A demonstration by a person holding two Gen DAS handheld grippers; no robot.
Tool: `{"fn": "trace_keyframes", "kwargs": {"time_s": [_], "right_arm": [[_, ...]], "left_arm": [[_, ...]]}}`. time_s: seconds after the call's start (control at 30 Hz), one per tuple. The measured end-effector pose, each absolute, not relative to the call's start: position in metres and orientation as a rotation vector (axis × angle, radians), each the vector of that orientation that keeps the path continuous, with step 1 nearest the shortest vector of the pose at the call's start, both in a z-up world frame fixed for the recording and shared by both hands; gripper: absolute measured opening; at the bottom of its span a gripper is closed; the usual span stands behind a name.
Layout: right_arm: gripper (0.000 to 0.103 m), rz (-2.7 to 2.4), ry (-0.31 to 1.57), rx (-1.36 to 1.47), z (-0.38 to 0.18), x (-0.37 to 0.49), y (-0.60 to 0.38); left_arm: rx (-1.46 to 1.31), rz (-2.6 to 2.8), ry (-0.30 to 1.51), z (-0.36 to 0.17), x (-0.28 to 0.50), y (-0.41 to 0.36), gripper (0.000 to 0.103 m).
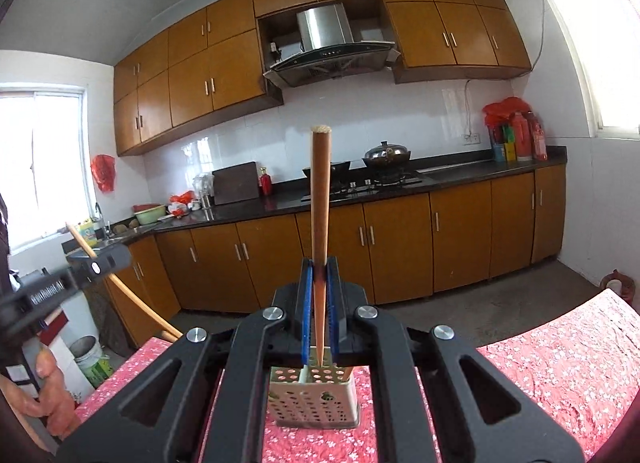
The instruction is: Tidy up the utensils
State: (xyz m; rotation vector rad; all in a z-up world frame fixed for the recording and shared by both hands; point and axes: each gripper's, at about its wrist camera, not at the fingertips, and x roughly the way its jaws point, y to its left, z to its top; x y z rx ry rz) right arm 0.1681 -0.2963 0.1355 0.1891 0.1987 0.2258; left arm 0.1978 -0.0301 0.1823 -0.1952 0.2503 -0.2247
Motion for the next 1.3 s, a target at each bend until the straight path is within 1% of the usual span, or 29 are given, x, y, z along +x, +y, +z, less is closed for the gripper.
{"fn": "trace_keyframes", "kwargs": {"time_s": [0.2,0.33,0.43,0.5,0.8,0.83,0.87,0.9,0.93,0.97,1.1,1.17,1.23,1.3], "right_arm": [[0.007,0.221,0.267,0.170,0.116,0.180,-0.289],[0.007,0.218,0.283,0.166,0.112,0.181,-0.288],[0.007,0.220,0.283,0.170,0.113,0.181,-0.287],[0.007,0.219,0.290,0.173,0.113,0.182,-0.284],[0.008,0.231,0.352,0.157,0.103,0.188,-0.273],[0.010,0.232,0.353,0.155,0.103,0.188,-0.273],[0.012,0.232,0.354,0.153,0.104,0.187,-0.273],[0.023,0.228,0.349,0.156,0.105,0.184,-0.274],[0.035,0.224,0.342,0.159,0.107,0.182,-0.276],[0.038,0.218,0.328,0.164,0.109,0.178,-0.278],[0.038,0.200,0.296,0.181,0.120,0.158,-0.291],[0.038,0.181,0.288,0.190,0.121,0.145,-0.302],[0.038,0.155,0.286,0.196,0.116,0.132,-0.313],[0.038,0.109,0.323,0.195,0.099,0.121,-0.327]], "left_arm": [[-0.221,-0.212,0.221,0.172,0.211,-0.033,0.007],[-0.244,-0.210,0.155,0.185,0.204,-0.032,0.007],[-0.211,-0.205,0.116,0.197,0.201,-0.037,0.007],[-0.196,-0.204,0.126,0.194,0.204,-0.042,0.007],[-0.194,-0.185,0.268,0.139,0.238,-0.050,0.007],[-0.192,-0.182,0.282,0.137,0.239,-0.050,0.009],[-0.188,-0.186,0.288,0.136,0.237,-0.049,0.015],[-0.183,-0.185,0.290,0.136,0.236,-0.049,0.019],[-0.179,-0.179,0.289,0.137,0.234,-0.047,0.027],[-0.177,-0.173,0.285,0.139,0.231,-0.046,0.030],[-0.192,-0.155,0.284,0.146,0.213,-0.031,0.031],[-0.193,-0.141,0.281,0.147,0.201,-0.020,0.035],[-0.183,-0.114,0.284,0.141,0.180,-0.005,0.038],[-0.171,-0.088,0.297,0.130,0.166,0.008,0.040]]}}
